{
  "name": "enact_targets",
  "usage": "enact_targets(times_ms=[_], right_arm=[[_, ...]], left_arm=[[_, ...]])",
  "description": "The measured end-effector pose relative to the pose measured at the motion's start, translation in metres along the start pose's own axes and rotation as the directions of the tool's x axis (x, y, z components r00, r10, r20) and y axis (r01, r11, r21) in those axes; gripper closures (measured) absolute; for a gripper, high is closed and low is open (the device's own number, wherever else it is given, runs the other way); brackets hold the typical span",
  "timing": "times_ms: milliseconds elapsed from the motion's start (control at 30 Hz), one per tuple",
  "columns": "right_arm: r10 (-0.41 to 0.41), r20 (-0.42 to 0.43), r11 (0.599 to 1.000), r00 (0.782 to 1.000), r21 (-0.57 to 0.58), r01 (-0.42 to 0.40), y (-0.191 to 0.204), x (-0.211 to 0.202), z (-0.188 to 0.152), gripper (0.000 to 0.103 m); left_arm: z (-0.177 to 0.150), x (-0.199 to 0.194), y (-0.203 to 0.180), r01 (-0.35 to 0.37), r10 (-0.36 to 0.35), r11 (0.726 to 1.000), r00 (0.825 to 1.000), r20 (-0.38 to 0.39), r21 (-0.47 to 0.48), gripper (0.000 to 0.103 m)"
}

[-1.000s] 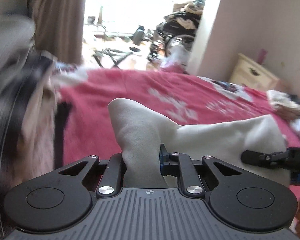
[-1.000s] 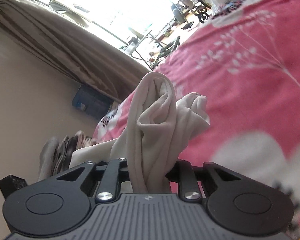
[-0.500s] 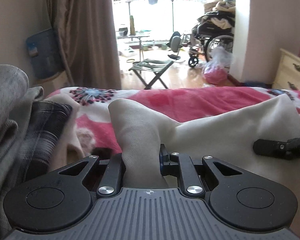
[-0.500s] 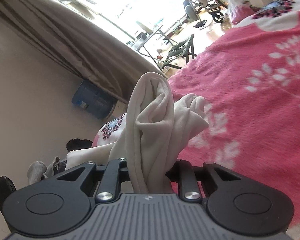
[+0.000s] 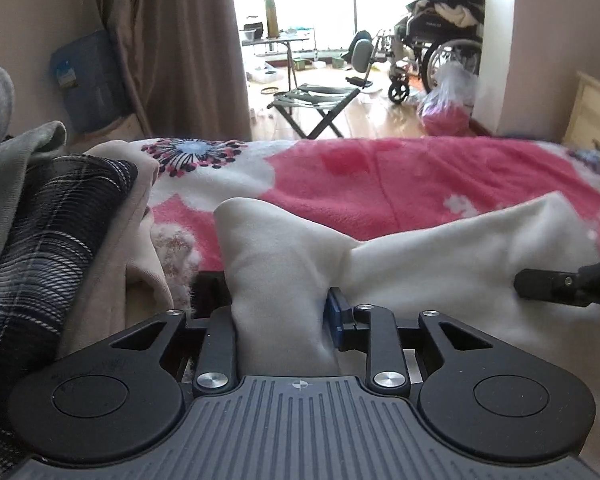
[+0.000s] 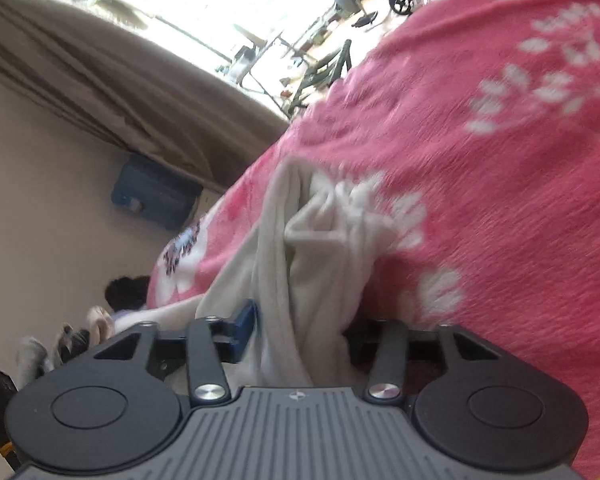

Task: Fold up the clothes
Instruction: 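Open both grippers to release the fold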

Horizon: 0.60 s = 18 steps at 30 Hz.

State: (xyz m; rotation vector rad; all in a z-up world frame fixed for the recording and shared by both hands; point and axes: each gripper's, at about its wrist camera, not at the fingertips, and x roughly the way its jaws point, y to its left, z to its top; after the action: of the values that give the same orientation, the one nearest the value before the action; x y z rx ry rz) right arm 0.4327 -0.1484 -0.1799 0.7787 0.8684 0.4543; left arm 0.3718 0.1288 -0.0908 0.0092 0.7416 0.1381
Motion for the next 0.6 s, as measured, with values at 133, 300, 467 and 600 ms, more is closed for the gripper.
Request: enact_targets(times_ms=[133,300,467,600], right_arm=[[-0.054,0.09,0.998,0.994,-0.002,0.055,-0.01,-0.037,0.015,0.044],[-0.109,0.13,0.942,0.985,-0.302,0.145,0.034,-0.071,0.02,0.049],[-0.138,0.045,0.826,0.989,-0.546,0.14,0.092,-0.041,0.002,0.063],[-0.33,0.032,0.748,0.943,-0.601,0.282,0.091,0.003,-0.013,0.066]], left_arm=[[0.004,-0.012,0.004,0.035,-0.033,0.998,0.999,0.039,-0.049,0.072],[0.005,-0.032,0.003,0.093,-0.085,0.992,0.992,0.097,-0.081,0.071],[0.005,-0.053,-0.001,0.048,-0.035,0.997,0.979,0.199,-0.062,0.065],[0.006,-0.064,-0.001,0.03,-0.019,0.999,0.974,0.224,-0.043,0.063]])
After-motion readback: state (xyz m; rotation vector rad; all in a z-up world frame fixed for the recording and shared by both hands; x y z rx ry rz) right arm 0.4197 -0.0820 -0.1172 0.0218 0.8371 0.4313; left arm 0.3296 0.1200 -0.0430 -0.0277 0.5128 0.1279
